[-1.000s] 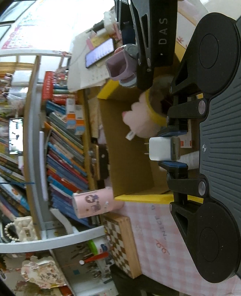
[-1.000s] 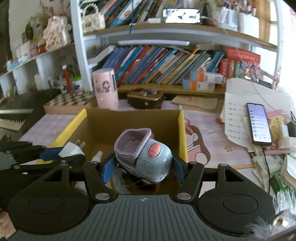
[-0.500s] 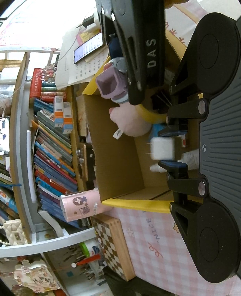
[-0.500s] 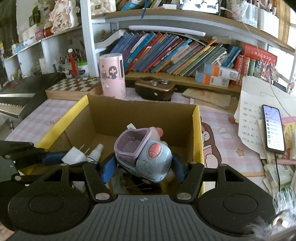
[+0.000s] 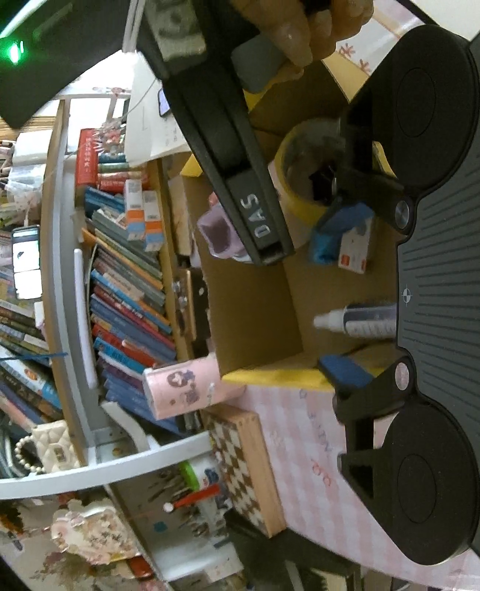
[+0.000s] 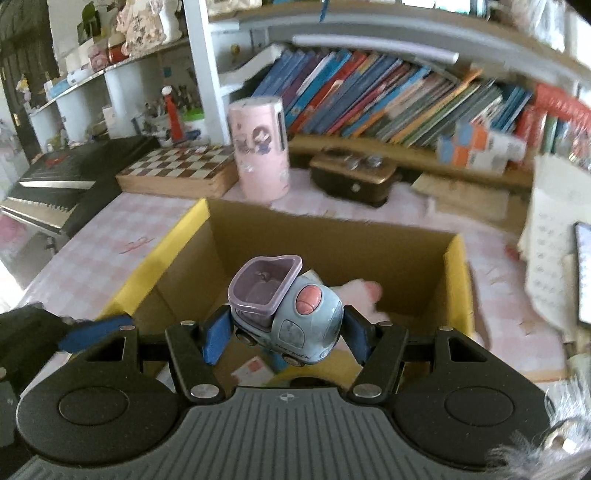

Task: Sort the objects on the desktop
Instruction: 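Open both tools to release the plug and toy truck into the box, then withdraw both open tools up out of the yellow box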

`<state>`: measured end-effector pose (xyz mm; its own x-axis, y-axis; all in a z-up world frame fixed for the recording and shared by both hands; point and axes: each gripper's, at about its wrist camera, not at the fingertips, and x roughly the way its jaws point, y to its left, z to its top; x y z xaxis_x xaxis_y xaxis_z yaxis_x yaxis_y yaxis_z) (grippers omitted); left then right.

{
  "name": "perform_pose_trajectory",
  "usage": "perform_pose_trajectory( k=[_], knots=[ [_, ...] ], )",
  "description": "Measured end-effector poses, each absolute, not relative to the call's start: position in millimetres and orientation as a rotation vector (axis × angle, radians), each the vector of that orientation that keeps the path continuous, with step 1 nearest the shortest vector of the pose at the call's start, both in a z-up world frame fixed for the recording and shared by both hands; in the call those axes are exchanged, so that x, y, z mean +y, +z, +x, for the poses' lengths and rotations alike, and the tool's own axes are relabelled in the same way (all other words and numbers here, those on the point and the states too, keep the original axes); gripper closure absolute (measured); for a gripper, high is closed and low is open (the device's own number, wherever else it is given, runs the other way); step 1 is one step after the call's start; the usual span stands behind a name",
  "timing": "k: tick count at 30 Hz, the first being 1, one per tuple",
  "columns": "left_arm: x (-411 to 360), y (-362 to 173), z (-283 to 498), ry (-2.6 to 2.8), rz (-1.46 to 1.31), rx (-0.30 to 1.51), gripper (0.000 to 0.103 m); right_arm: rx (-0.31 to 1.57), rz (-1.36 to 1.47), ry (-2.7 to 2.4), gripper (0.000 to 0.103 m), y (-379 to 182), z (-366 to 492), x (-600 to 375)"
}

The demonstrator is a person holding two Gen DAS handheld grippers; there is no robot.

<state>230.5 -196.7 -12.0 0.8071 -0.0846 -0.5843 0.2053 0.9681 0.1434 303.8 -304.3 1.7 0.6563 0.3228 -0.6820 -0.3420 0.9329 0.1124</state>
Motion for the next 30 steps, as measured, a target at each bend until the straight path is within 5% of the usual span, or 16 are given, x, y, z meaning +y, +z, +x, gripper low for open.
perform_pose_trajectory(
  k=[10, 13, 16, 30],
  knots=[
    [-200, -14, 226, -0.158, 0.234, 0.604, 0.017, 0.881, -0.012, 0.404, 0.042, -16, 323, -287],
    [-200, -13, 226, -0.161, 0.232, 0.602, 0.014, 0.905, 0.024, 0.410, 0.034, -22, 323, -288],
    [-201, -12, 222, -0.166, 0.237, 0.591, 0.011, 0.878, 0.026, 0.410, 0.025, -18, 320, -289],
    [-164, 22, 178, -0.091, 0.166, 0.481, 0.005, 0.603, 0.074, 0.306, 0.024, 32, 251, -311]
  ],
)
